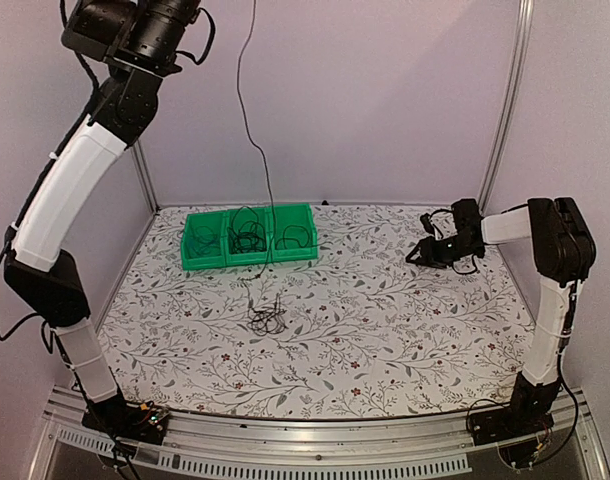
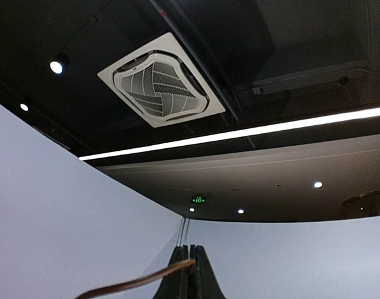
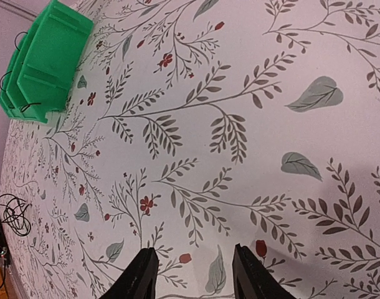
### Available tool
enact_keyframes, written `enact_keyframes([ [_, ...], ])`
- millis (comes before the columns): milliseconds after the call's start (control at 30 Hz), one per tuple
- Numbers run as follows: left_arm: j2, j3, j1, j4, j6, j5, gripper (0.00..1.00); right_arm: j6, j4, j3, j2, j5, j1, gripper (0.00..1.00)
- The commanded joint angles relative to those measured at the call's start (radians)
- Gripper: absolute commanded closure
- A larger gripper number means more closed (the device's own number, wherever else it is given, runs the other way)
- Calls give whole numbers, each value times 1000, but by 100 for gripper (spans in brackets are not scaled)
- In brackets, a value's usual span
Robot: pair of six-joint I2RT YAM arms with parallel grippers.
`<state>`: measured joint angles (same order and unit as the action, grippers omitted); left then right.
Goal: Untangle the cables
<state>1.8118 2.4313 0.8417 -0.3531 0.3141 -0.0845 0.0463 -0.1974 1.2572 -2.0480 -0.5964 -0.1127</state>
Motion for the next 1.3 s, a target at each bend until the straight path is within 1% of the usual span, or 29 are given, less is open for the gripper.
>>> enact_keyframes([
  [0, 11, -99, 5, 112, -7, -17, 100, -63, -58, 35, 86, -99, 2, 54],
  [133, -7, -164, 5, 105, 14, -18, 100, -173, -122, 71, 153, -251, -26, 48],
  [200, -7, -173, 6, 105, 20, -9, 100, -274, -144, 84, 198, -334, -67, 44],
  [267, -8, -179, 6, 104, 18, 2, 100, -358, -156, 90, 241, -385, -121, 38],
  [333, -8, -184, 7, 102, 16, 10, 100, -418, -155, 102, 282, -425, -176, 32],
  [400, -5, -186, 7, 95, 22, 28, 100, -435, -152, 131, 296, -461, -224, 30],
  [533, 25, -144, 8, 87, 41, 76, 100, -368, -133, 259, 244, -512, -294, 28],
  [633, 42, -125, 10, 104, 48, 100, 100, -236, -51, 352, 210, -564, -318, 26],
  [667, 43, -130, 10, 104, 50, 102, 100, -180, -15, 373, 201, -579, -327, 24],
  [767, 40, -150, 10, 101, 61, 105, 100, -71, 119, 399, 196, -607, -354, 17],
  [800, 42, -154, 10, 98, 65, 108, 100, -15, 151, 404, 194, -611, -363, 17],
  [867, 47, -157, 10, 90, 79, 113, 100, 39, 187, 417, 183, -622, -385, 16],
  [1067, 70, -148, 10, 78, 120, 127, 100, 156, 318, 448, 119, -659, -460, 15],
  [1267, 79, -193, 10, 58, 177, 144, 100, 162, 358, 493, 56, -655, -524, 16],
])
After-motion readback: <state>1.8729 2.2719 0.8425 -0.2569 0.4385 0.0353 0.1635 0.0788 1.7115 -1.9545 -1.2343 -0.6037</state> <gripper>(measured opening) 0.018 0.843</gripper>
